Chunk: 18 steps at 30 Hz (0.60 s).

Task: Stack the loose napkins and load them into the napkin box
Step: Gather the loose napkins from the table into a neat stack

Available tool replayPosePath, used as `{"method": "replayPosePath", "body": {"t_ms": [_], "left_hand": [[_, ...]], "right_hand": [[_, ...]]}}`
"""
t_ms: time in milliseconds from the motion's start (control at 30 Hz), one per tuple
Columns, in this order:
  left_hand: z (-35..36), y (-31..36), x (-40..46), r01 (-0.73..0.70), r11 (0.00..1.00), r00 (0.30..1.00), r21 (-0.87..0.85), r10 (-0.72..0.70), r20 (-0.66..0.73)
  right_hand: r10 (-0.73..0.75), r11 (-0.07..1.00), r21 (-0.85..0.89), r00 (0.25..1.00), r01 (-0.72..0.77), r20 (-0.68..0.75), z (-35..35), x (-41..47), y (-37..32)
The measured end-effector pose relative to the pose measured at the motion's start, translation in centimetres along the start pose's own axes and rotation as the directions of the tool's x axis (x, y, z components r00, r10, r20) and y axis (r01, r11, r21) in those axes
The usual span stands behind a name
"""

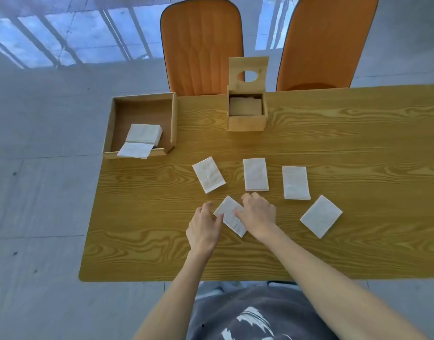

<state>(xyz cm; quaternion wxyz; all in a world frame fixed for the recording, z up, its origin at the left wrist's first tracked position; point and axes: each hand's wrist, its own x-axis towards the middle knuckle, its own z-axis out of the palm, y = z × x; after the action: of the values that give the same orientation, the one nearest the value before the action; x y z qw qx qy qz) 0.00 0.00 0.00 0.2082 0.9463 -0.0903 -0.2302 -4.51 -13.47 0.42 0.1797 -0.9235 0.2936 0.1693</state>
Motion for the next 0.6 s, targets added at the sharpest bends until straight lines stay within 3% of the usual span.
{"method": "replayPosePath", "body": {"t_ms": [300, 600], "left_hand": [[0.0, -0.9, 1.0, 0.012, 0.997, 1.000, -0.071, -0.011, 0.010], [-0.9, -1.5, 3.3, 0.097, 0.961, 0.995, -0.260, -0.102, -0.009]], "right_hand": [[0.030, 0.999, -0.019, 0.998, -0.031, -0.048, 0.8, 0.6, 0.1], [0.026, 0.999, 0.023, 0.999, -0.027, 0.042, 0.5, 1.0, 0.2]]}}
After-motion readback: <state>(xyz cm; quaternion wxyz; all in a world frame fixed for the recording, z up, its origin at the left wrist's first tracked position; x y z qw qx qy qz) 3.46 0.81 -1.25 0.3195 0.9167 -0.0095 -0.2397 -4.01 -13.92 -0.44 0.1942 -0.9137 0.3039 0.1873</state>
